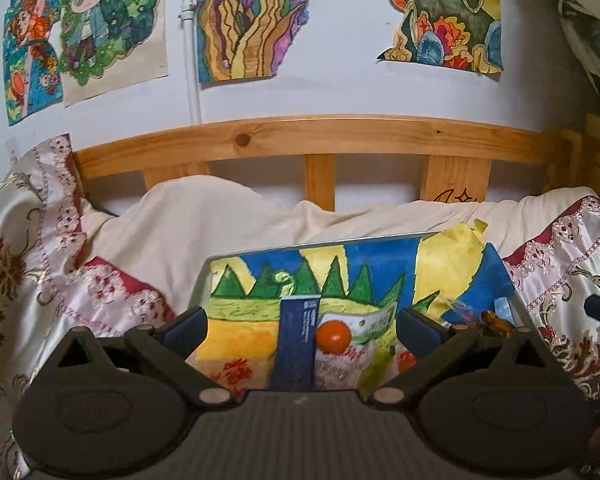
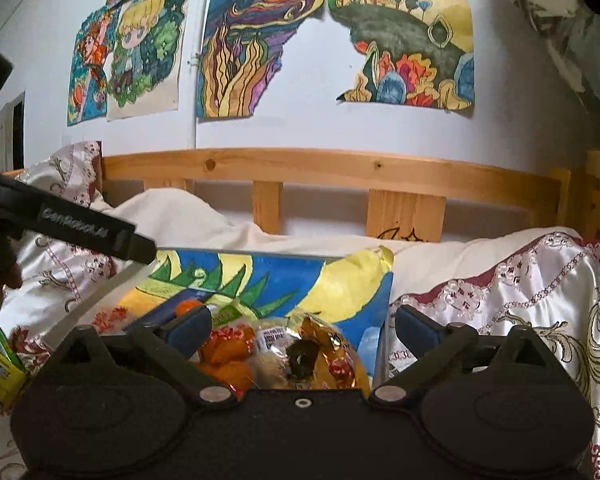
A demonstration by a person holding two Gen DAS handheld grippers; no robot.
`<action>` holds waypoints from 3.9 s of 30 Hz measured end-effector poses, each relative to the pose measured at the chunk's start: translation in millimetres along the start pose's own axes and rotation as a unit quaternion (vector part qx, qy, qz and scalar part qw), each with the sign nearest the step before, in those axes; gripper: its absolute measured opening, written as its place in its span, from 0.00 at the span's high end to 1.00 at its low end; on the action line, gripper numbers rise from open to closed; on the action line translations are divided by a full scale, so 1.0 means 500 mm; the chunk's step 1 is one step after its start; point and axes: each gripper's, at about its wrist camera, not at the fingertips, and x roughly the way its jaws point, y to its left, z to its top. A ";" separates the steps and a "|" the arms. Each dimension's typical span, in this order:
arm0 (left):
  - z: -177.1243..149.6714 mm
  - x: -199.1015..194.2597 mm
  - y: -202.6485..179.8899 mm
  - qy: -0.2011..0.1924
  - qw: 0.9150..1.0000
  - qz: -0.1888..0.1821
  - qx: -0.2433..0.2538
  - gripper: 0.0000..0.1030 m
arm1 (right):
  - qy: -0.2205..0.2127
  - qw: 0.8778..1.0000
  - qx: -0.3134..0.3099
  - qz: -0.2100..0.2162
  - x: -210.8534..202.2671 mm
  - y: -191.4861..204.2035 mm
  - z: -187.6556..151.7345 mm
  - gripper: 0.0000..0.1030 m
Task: Organize snacks
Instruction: 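Carry orange into tray and open left tool while right tool releases gold bag there, then pull both open tools back up from the tray, then move left tool to green tube while right tool reaches yellow snack packet, then close left tool on green tube while right tool grips yellow snack packet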
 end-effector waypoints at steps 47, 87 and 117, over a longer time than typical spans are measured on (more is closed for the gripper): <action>-0.223 -0.390 0.266 0.030 0.997 0.070 -0.034 0.01 | 0.006 0.998 0.026 0.065 -0.236 0.191 -0.001 0.01; -0.135 -0.128 0.441 0.097 0.976 -0.036 0.191 0.00 | 0.107 0.874 -0.264 0.393 0.055 0.501 -0.077 0.02; -0.111 0.089 0.373 0.286 0.886 -0.214 0.294 0.05 | 0.238 0.834 -0.230 0.441 0.116 0.413 -0.075 0.45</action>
